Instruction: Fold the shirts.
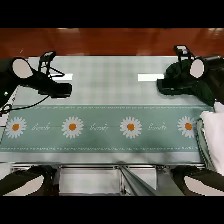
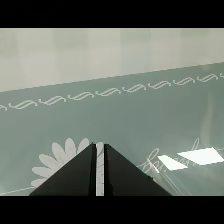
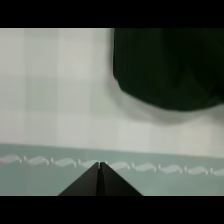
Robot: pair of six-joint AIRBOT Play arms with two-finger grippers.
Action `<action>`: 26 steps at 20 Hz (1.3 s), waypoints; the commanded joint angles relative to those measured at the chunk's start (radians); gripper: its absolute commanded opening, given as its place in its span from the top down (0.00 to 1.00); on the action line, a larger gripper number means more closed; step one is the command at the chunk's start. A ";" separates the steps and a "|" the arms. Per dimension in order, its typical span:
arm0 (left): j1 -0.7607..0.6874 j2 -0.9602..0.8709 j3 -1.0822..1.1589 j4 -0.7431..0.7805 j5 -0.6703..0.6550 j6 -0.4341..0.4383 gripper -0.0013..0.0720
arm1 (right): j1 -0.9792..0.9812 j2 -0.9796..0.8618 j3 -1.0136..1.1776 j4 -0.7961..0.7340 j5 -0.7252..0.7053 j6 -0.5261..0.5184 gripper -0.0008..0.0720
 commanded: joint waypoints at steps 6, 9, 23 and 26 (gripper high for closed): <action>0.001 -0.025 0.000 0.002 -0.041 0.031 0.85 | -0.235 -0.101 0.097 -0.198 -0.324 0.074 0.43; 0.003 -0.024 0.000 0.029 -0.136 0.064 0.85 | -0.417 -0.230 0.174 -0.084 -0.276 0.014 0.43; 0.002 0.078 -0.167 0.161 -0.315 -0.080 0.29 | -0.490 -0.621 0.394 0.088 -0.125 -0.158 0.70; 0.003 0.090 -0.167 0.162 -0.308 -0.046 0.29 | -0.491 -0.596 0.455 0.114 -0.031 -0.224 0.96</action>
